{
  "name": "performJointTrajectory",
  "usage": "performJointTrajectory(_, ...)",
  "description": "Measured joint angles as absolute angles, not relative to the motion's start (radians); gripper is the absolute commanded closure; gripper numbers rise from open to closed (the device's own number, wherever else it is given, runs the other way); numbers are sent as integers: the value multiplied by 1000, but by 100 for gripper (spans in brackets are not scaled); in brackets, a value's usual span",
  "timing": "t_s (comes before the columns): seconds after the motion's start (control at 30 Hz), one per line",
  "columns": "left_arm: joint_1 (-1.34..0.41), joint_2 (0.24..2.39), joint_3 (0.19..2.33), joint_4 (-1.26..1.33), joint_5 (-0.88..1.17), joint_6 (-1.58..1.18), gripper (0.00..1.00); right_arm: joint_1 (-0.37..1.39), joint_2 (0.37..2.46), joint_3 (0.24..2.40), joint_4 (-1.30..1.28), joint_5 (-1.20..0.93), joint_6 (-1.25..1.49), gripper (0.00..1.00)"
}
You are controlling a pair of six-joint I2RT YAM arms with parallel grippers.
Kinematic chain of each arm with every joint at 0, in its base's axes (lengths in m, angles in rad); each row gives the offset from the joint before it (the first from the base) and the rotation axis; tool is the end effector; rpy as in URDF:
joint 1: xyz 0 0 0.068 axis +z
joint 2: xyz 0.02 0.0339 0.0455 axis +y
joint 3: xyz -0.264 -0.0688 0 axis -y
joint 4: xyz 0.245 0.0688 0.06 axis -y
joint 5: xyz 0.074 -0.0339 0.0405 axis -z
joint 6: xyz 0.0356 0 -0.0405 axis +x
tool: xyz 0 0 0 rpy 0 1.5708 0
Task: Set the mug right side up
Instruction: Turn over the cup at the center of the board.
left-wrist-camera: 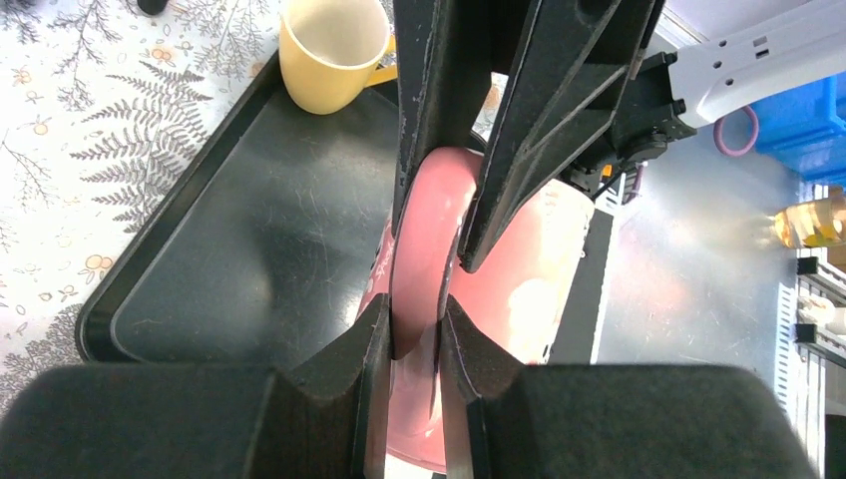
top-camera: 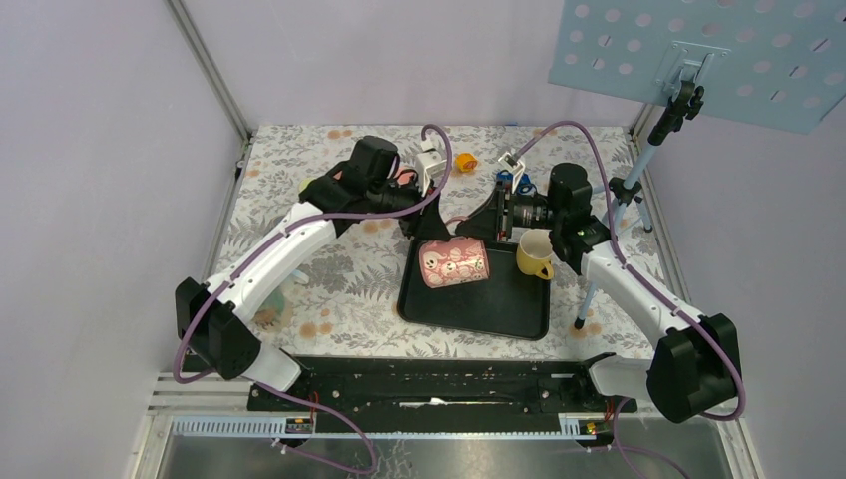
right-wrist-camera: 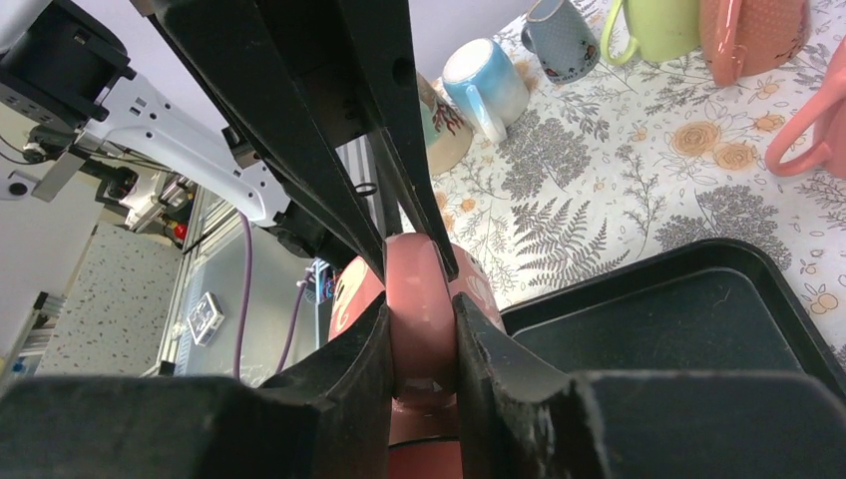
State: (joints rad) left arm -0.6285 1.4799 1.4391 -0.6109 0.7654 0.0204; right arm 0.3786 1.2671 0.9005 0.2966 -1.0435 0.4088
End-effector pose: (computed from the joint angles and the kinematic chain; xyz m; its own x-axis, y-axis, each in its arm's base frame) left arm 0.2464 -0.2096 0.3659 -0.4728 0.3618 -0.8035 0.8794 0.2521 -0.4039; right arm 0.2516 0.1332 0.3272 -0.4520 0.0355 -0.8913 -0.8798 0.1469 0.4520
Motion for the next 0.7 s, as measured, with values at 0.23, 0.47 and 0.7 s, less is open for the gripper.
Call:
performJointTrajectory(0.23, -628, 1476, 1418, -553, 764, -5, 100, 376, 1239, 900, 262, -1003, 408, 100)
performJointTrajectory(0.47, -633, 1476, 1386, -492, 729, -36, 77, 391, 1199, 900, 174, -894, 390, 100)
performJointTrajectory(0.7, -635, 1474, 1334, -406, 648, -92, 46, 434, 1174, 900, 38, -767, 338, 100)
